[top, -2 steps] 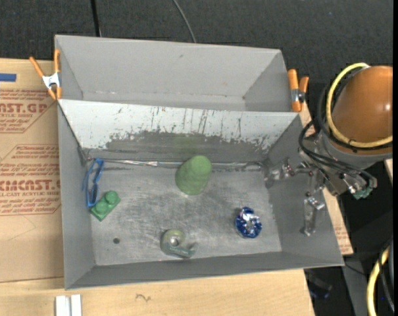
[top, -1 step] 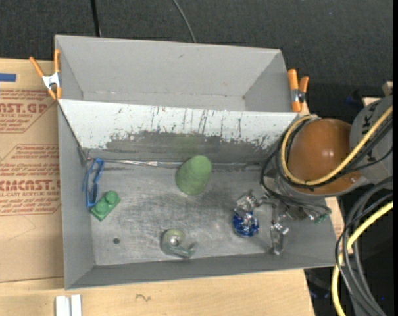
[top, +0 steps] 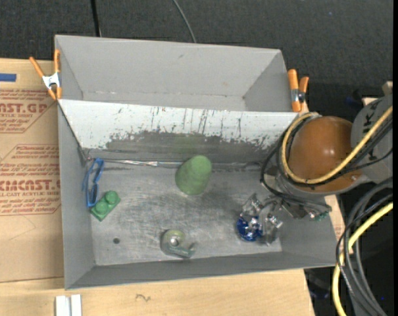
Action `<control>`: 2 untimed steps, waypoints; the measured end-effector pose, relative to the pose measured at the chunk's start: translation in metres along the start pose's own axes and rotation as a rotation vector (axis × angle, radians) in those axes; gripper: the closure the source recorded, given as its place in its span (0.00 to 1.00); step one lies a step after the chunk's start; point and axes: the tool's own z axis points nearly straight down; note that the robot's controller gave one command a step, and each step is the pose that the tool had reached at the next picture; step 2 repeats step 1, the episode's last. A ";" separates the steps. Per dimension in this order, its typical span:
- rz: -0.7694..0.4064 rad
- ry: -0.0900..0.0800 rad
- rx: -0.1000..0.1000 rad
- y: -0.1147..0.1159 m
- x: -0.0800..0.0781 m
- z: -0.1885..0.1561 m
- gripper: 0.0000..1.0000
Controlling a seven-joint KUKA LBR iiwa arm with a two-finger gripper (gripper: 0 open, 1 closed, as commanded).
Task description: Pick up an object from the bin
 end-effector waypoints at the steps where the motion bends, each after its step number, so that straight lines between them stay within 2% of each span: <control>1: -0.262 0.016 -0.009 -0.024 -0.014 -0.131 1.00; 2: -0.262 0.016 -0.009 -0.024 -0.014 -0.131 1.00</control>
Offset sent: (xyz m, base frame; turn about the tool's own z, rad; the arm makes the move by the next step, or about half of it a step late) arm 0.0197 -0.0132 0.1288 -0.2630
